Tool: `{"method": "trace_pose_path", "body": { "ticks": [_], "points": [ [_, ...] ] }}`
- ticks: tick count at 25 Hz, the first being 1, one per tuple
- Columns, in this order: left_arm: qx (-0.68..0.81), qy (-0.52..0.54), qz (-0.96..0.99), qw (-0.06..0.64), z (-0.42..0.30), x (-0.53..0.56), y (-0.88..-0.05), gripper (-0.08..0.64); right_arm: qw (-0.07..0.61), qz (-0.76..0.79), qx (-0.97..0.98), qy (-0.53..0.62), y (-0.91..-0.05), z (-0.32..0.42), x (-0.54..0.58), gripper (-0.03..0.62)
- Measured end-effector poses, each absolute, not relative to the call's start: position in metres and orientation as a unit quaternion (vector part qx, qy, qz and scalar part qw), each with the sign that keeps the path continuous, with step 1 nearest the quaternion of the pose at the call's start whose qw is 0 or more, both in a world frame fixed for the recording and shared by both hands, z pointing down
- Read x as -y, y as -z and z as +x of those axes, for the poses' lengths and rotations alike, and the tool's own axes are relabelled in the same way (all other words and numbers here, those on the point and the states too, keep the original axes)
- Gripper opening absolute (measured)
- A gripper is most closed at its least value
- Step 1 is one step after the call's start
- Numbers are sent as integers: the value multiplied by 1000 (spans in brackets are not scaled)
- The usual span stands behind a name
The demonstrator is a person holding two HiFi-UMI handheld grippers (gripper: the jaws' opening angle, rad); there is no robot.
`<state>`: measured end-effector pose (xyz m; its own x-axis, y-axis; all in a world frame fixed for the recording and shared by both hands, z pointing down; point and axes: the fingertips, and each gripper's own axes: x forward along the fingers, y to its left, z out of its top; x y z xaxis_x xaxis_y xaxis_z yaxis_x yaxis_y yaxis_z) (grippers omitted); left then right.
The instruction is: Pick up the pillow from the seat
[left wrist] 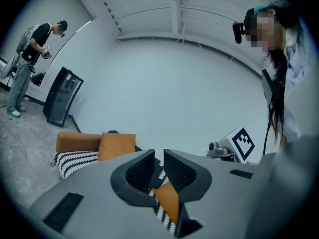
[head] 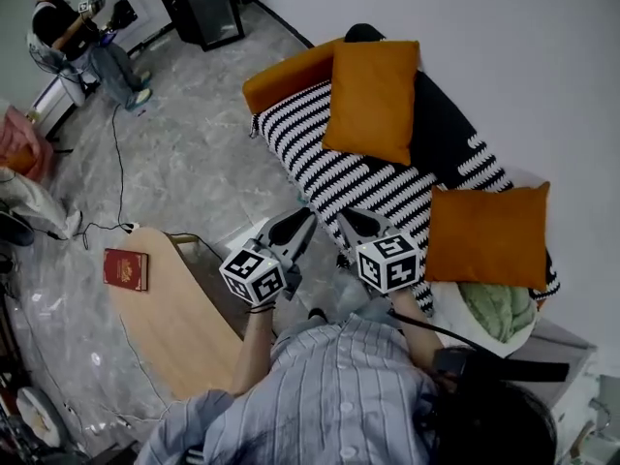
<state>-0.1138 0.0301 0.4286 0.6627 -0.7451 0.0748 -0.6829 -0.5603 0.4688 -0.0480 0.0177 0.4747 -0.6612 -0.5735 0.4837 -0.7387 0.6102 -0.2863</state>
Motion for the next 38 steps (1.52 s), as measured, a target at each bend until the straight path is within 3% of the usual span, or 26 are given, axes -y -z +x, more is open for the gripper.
{"method": "trace_pose_path", "body": {
  "ticks": [17, 38],
  "points": [
    [437, 53, 871, 220, -65, 107, -415, 48, 134, 358, 888, -256, -476, 8, 153, 44],
    [425, 48, 871, 242, -37, 170, -430, 48, 113, 376, 876, -279, -491, 53, 215, 44]
  ]
}}
